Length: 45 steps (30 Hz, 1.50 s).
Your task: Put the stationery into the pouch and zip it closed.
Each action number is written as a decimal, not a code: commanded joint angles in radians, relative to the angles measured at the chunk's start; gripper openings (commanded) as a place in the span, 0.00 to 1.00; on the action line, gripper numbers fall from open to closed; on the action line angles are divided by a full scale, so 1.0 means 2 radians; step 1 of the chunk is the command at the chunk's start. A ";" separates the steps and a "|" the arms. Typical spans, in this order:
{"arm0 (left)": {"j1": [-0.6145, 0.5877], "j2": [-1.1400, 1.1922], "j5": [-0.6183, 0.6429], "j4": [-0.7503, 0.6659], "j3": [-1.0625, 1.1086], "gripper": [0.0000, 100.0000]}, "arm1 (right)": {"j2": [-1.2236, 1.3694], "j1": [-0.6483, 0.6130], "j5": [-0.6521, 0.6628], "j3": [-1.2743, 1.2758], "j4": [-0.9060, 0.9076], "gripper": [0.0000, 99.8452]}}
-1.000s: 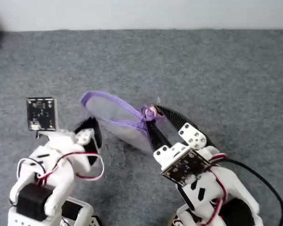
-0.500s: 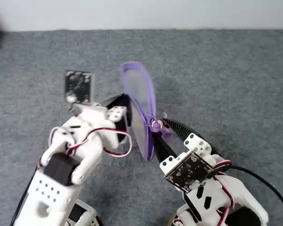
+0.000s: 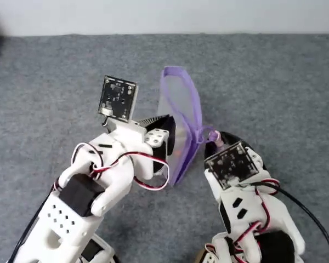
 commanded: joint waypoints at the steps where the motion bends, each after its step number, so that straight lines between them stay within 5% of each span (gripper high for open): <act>1: 0.005 0.006 -0.007 -0.025 -0.025 0.02 | 0.002 0.025 -0.008 0.006 0.002 0.01; 9: 0.017 0.054 -0.007 -0.044 -0.034 0.02 | 0.002 0.064 -0.008 0.032 0.003 0.01; 16: 0.081 0.045 -0.008 0.068 -0.082 0.02 | -0.035 0.061 0.012 0.028 -0.003 0.01; 25: 0.094 0.049 -0.006 0.138 -0.088 0.26 | -0.048 0.062 0.051 0.028 -0.053 0.01; 33: 0.124 0.049 -0.005 0.074 0.001 0.27 | -0.049 0.061 0.074 0.042 -0.059 0.01; 39: 0.081 0.049 -0.005 -0.022 0.066 0.27 | -0.049 0.061 0.078 0.041 -0.059 0.01; 45: 0.051 0.048 -0.005 -0.043 0.069 0.27 | -0.049 0.060 0.078 0.041 -0.059 0.01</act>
